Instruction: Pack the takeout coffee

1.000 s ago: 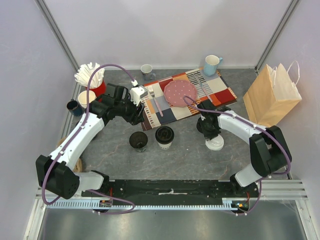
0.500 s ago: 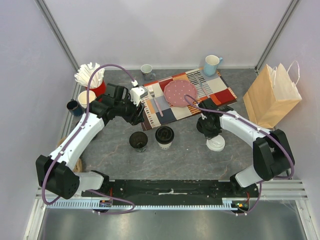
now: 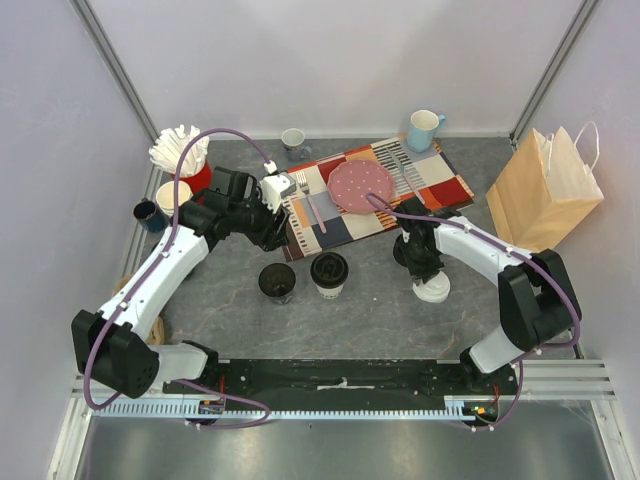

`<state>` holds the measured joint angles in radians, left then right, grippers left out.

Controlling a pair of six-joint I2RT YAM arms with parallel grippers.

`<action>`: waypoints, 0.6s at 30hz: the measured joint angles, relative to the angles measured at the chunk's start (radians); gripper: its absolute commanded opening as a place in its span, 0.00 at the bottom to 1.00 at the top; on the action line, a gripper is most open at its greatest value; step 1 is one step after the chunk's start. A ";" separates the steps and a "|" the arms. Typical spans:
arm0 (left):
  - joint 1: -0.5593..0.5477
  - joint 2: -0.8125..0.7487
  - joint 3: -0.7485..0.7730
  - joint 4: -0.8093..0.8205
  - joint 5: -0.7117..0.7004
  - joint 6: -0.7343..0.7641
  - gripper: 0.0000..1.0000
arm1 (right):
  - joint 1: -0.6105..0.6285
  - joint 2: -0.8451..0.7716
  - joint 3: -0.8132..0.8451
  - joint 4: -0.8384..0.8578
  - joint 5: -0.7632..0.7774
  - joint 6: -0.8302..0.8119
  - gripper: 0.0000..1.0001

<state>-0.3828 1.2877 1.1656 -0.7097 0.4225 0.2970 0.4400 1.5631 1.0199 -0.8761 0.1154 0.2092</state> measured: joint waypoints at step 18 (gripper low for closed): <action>0.000 0.000 0.000 -0.019 0.037 0.016 0.56 | 0.000 0.025 0.000 -0.015 0.014 -0.018 0.32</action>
<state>-0.3828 1.2877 1.1656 -0.7288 0.4595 0.3126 0.4400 1.5879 1.0203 -0.8913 0.1291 0.1909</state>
